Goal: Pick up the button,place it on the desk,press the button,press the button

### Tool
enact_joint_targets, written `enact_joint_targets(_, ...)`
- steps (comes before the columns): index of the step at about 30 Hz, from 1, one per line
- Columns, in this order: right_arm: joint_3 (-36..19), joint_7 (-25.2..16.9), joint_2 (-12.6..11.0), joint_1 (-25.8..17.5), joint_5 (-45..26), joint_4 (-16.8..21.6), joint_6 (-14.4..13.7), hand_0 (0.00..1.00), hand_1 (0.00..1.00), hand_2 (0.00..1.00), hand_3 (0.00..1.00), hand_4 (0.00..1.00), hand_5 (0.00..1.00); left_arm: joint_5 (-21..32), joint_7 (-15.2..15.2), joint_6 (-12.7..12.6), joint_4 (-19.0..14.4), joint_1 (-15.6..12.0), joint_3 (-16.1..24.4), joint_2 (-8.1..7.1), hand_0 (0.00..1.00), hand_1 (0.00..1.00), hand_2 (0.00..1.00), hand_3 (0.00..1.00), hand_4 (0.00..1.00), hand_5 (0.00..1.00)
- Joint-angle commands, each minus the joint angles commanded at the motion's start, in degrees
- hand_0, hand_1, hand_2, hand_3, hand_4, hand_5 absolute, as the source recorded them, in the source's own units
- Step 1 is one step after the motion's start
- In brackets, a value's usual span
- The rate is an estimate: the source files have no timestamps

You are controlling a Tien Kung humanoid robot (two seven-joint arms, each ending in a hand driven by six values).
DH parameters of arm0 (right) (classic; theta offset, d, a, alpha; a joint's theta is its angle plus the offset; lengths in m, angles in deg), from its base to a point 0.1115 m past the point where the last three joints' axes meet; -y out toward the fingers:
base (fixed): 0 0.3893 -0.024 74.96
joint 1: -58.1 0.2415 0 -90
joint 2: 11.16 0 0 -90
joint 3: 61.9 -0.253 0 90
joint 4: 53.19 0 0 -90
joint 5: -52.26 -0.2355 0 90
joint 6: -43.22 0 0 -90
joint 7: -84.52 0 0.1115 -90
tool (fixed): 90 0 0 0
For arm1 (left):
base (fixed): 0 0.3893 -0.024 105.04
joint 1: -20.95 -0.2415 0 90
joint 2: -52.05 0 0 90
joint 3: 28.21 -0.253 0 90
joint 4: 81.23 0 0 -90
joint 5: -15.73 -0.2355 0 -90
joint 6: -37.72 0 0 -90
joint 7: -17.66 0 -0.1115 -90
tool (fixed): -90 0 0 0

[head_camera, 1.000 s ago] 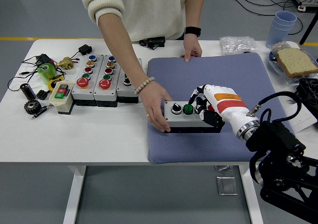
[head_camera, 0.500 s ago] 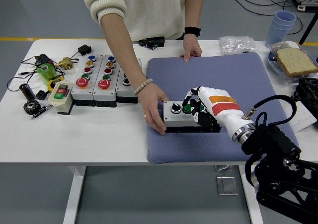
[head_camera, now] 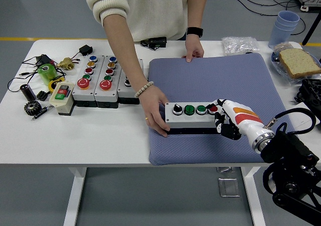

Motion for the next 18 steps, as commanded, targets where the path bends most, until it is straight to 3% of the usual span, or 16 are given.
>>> enact_joint_targets(6,-1.6,-0.1,-0.9,0.0,0.6,1.5,-0.6,0.24,0.083,0.316,0.735,0.608,0.002,-0.3,0.0,0.0,0.0,0.1,0.2,0.0,0.548,0.421,0.424,0.428,0.258,0.423)
enact_joint_targets(18,1.1,0.0,0.9,1.7,0.6,-0.6,0.3,0.234,0.078,0.304,0.719,0.612,0.002,-0.1,0.0,0.0,0.0,0.1,0.2,0.0,0.548,0.421,0.424,0.429,0.26,0.422)
